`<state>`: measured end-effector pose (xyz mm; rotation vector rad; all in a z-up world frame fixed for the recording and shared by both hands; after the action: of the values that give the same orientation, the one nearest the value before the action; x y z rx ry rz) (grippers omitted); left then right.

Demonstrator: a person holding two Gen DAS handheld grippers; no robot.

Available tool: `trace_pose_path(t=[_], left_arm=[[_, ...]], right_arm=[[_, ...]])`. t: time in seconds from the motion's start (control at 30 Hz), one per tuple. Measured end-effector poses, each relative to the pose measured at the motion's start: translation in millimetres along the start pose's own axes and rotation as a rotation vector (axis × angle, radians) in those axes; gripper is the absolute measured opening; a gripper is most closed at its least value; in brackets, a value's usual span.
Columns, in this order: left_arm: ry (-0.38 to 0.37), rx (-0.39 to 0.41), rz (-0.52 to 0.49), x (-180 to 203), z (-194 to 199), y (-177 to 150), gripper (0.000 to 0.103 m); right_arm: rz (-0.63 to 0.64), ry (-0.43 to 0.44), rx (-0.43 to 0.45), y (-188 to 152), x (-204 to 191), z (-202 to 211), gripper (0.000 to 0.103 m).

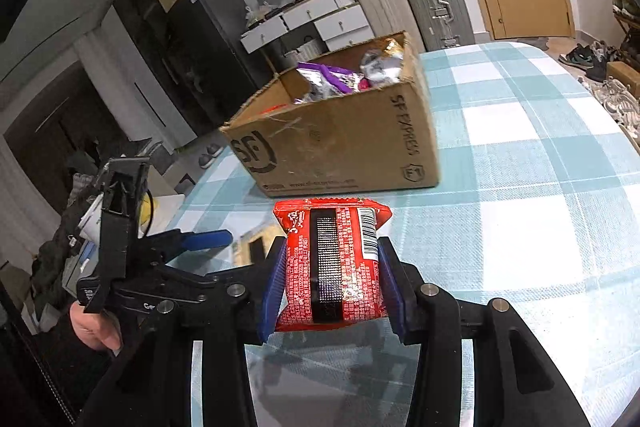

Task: Organize snacks
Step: 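Grasp the clear cracker-sandwich pack with the left gripper while the right holds the red pack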

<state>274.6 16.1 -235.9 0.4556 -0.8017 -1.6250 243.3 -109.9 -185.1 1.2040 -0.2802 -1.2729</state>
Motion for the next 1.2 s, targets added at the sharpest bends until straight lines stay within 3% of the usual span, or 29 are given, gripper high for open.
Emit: trace_pose_path(t=[0.57, 0.63, 0.7, 0.83, 1.2], left_arm=[[-0.005, -0.018, -0.105, 17.5, -6.6, -3.6, 0.102], [0.01, -0.017, -0.146, 20.9, -7.0, -5.5, 0.098], [-0.008, -0.001, -0.16, 26.6, -3.4, -3.7, 0.082], [-0.018, 0.015, -0.154, 27.6, 1.3, 0.4, 0.066], [-0.007, 0.021, -0.116, 22.3, 14.0, -2.4, 0.065]], right_arm=[[-0.029, -0.005, 0.024, 1.3, 8.6, 8.6, 0.044], [-0.031, -0.006, 0.027, 2.0, 9.5, 10.0, 0.044], [-0.035, -0.006, 0.029, 2.6, 10.3, 10.7, 0.044], [-0.044, -0.007, 0.035, 3.0, 11.8, 13.1, 0.044], [-0.04, -0.008, 0.056, 6.3, 8.7, 24.2, 0.044]])
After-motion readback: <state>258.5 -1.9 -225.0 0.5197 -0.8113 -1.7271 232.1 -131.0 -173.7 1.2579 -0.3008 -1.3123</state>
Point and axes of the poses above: each gripper's, at about its wrist camera, not at the fingertips, and z roughly against the way its jaws point, x to its right, y to its top, the point moved 10 cm from there along -z, roughly the way its jaws point, and after that the axes turned 15 degrees about x, right-handed, at the moved point
